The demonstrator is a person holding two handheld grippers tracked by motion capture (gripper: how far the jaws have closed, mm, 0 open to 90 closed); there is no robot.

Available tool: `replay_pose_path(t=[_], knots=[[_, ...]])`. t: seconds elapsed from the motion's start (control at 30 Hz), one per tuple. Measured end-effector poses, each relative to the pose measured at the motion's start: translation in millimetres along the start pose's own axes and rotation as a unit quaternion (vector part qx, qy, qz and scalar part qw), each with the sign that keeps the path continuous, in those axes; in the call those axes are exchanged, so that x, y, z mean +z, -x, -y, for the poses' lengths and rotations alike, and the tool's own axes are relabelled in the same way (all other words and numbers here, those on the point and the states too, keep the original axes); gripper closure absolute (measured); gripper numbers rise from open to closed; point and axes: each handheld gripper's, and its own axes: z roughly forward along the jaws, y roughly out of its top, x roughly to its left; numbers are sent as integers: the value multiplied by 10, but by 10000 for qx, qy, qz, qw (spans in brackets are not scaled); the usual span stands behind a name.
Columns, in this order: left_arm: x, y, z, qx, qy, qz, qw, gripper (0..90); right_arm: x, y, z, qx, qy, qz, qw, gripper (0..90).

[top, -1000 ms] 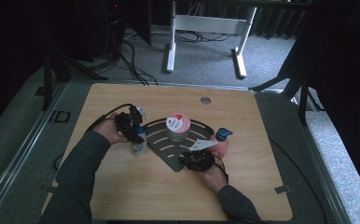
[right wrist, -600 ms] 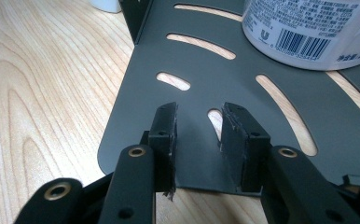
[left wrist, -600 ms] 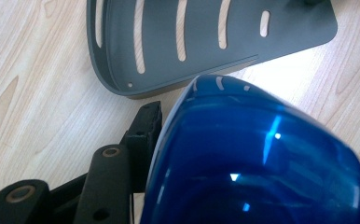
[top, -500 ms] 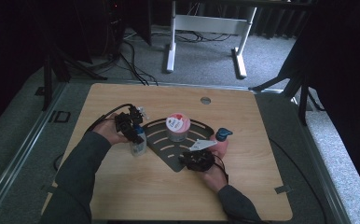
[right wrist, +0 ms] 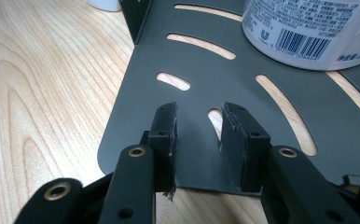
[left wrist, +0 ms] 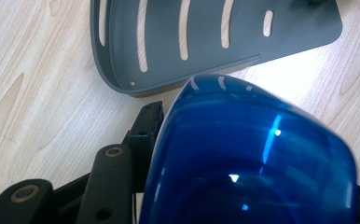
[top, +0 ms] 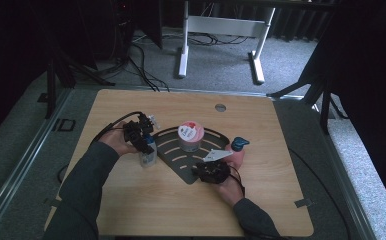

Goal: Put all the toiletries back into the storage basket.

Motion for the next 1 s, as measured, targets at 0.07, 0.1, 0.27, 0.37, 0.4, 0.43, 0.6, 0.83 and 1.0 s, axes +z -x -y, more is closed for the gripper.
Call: replay_pose_path(t=[0.07,0.1,0.27,0.37,0.4,0.43,0.6,0.83,1.0], knots=[[-2,5,3,-10,-5,-12,10000,548,0,0,0,0,-1,0,10000,660],[-3,10,4,-2,-4,-33,10000,548,0,0,0,1,0,0,10000,660],[-9,37,4,59,13,12,10000,550,0,0,0,1,-1,0,10000,660],[-15,62,-7,115,34,57,9999,550,0,0,0,2,0,-1,10000,660],[-16,71,-10,137,46,58,9999,550,0,0,0,3,0,-2,10000,660],[-16,71,-10,137,46,58,9999,550,0,-1,0,3,0,-3,10000,660],[-27,137,-31,223,65,95,9997,550,0,-1,0,4,1,1,10000,660],[-45,214,-70,367,137,218,9990,551,0,-1,0,8,3,2,10000,660],[-55,274,-102,467,204,303,9982,552,0,-2,0,7,0,-1,10000,660]])
